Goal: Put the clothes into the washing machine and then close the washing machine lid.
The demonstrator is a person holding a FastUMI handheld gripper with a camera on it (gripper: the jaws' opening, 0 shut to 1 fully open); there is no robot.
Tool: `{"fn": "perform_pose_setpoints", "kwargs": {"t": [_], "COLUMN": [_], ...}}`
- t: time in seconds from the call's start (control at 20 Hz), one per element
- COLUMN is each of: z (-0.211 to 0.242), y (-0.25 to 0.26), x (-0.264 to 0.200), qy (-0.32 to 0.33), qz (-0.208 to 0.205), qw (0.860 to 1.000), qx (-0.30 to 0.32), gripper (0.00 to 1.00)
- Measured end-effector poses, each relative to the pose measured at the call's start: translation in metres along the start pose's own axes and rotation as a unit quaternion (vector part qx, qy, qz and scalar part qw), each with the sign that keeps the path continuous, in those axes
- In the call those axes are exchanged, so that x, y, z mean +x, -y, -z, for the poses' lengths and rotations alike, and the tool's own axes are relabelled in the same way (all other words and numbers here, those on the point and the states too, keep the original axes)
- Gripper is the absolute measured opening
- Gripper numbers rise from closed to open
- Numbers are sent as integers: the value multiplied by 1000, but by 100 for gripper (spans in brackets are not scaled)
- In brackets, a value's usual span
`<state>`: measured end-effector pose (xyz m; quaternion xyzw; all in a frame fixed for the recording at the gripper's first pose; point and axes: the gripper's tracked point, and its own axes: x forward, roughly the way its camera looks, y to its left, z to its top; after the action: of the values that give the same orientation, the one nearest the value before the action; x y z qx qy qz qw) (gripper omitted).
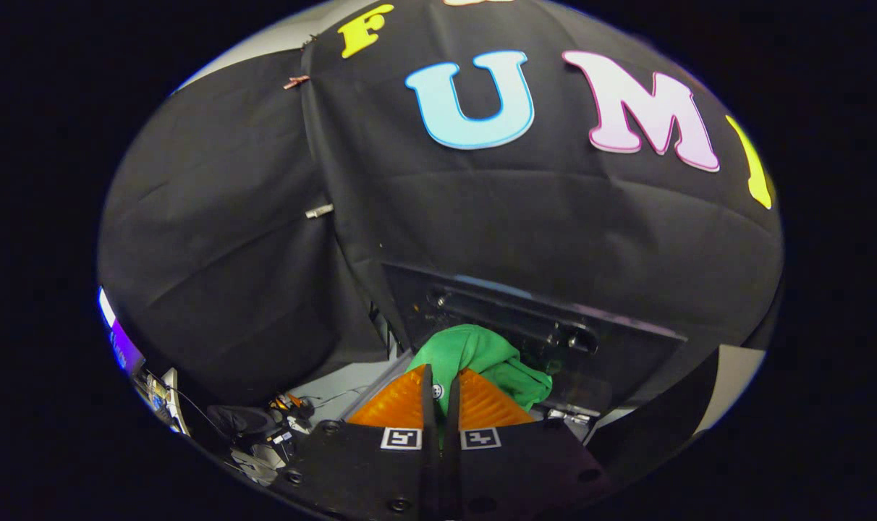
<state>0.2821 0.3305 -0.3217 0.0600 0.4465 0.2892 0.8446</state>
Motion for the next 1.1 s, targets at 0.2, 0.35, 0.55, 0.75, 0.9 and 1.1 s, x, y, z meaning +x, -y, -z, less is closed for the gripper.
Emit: {"fn": "perform_pose_setpoints", "kwargs": {"t": [0.2,0.35,0.55,0.75,0.9,1.1], "z": [36,68,77,77,64,57], "y": [15,18,19,17,9,4], "x": [24,33,36,38,31,30], "qy": [-51,-105,-132,-129,-104,-88], "qz": [20,25,21,16,2,-5], "qw": [998,994,991,991,995,996], "qx": [-15,-21,15,9,1,-7], "gripper": [7,7,7,14,66,100]}}
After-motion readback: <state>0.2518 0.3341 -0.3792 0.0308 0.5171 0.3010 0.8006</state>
